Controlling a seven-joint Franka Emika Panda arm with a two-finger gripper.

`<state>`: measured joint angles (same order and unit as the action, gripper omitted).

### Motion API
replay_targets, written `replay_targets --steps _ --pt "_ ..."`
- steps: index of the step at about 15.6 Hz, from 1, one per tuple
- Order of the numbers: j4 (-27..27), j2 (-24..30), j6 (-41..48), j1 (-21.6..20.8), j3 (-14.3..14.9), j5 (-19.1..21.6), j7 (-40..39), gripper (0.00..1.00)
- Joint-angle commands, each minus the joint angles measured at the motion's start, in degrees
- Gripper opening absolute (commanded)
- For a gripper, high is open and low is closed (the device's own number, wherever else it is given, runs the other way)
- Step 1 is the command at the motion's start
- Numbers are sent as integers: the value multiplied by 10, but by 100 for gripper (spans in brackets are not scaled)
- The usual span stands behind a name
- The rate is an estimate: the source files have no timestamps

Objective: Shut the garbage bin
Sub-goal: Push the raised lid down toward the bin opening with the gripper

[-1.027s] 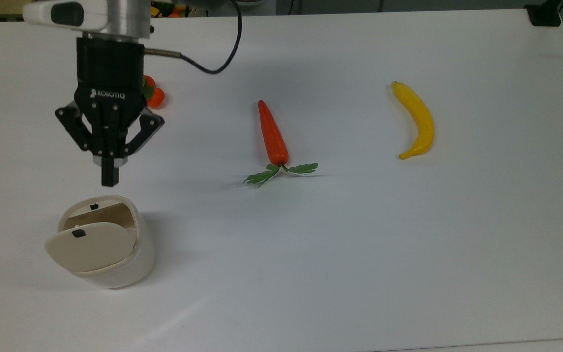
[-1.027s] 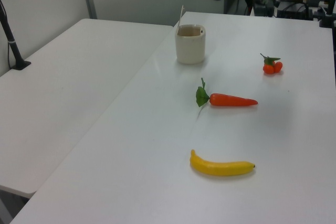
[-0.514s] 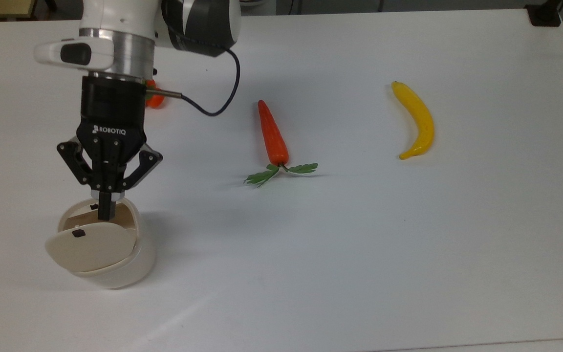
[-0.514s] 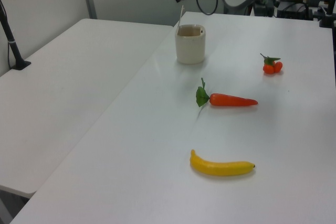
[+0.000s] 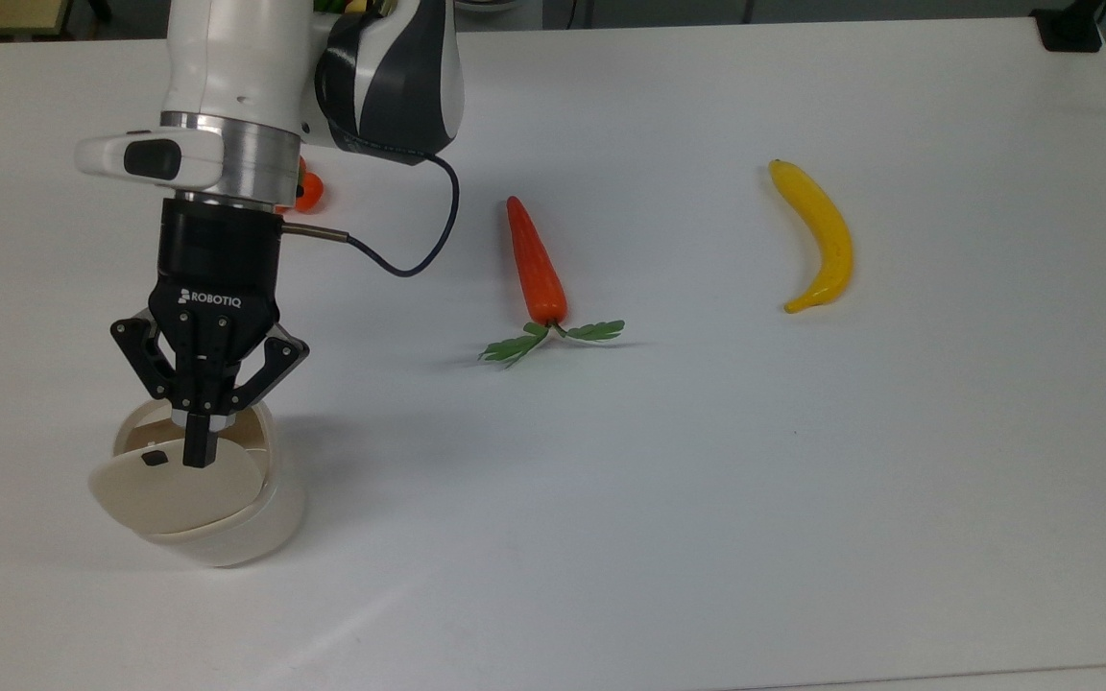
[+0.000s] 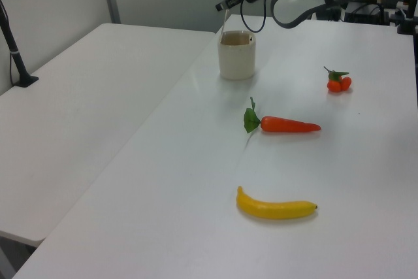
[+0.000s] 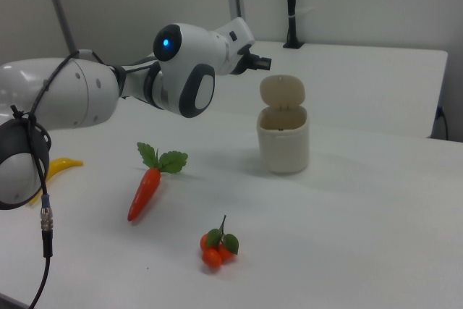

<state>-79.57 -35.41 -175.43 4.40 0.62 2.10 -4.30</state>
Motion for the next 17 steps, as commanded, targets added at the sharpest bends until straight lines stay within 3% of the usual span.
replay_targets --steps 1,7,11,17 --pt "11 -11 -11 2 3 2 -11 0" --pt "-9 -1 -11 6 3 4 -11 0" --pt "-85 57 -11 12 3 4 -11 0" --pt "-114 66 -8 26 5 4 -11 0"
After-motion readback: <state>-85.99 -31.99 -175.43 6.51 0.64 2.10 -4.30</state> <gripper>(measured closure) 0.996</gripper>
